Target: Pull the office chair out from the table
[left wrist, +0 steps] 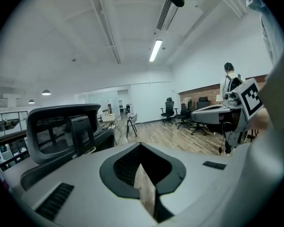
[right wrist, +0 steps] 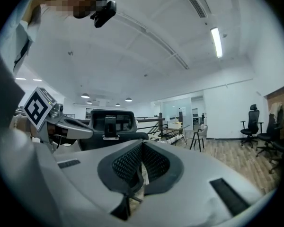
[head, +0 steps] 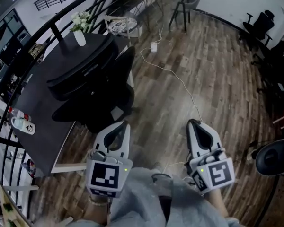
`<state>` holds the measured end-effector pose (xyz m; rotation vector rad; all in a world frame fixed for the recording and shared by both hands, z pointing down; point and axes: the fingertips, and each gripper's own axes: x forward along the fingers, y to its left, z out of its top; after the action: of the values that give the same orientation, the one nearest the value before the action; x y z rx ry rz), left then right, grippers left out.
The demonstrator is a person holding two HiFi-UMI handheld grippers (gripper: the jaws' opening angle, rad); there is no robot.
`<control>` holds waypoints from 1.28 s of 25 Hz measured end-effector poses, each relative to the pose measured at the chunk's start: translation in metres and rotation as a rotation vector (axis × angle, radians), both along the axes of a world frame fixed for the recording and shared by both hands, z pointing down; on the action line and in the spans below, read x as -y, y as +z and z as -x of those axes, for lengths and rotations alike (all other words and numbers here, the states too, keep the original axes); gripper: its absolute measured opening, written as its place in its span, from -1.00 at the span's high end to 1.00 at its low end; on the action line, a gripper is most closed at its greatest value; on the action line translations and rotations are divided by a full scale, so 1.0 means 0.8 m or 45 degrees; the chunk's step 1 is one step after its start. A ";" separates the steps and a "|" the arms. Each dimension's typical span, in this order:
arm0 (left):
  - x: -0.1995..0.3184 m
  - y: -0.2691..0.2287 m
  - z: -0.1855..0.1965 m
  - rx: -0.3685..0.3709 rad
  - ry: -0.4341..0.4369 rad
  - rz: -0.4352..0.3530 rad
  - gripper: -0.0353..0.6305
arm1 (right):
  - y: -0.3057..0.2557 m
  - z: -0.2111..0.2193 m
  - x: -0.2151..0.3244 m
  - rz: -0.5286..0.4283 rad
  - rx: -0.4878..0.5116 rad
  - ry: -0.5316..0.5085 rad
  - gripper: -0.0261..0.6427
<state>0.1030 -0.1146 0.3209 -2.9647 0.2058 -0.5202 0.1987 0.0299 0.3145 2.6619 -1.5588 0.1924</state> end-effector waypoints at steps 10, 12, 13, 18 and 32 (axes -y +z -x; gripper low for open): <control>0.032 -0.004 -0.003 0.017 -0.278 -0.021 0.89 | 0.010 -0.056 0.020 0.032 -0.016 -0.190 0.91; 0.045 -0.005 0.006 0.018 -0.334 -0.039 0.89 | 0.013 -0.064 0.030 0.036 -0.018 -0.217 0.91; 0.053 -0.005 0.010 0.019 -0.360 -0.051 0.89 | 0.014 -0.069 0.036 0.038 -0.019 -0.228 0.91; 0.088 -0.005 0.026 0.035 -0.474 -0.062 0.89 | 0.015 -0.089 0.071 0.043 -0.048 -0.285 0.91; 0.193 -0.006 0.033 0.056 -0.606 -0.076 0.89 | 0.007 -0.157 0.214 0.097 -0.178 -0.417 0.91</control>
<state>0.0766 -0.2689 0.3157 -2.8345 0.9160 -0.6124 0.3244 -0.1411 0.3200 2.2661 -1.8653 0.0481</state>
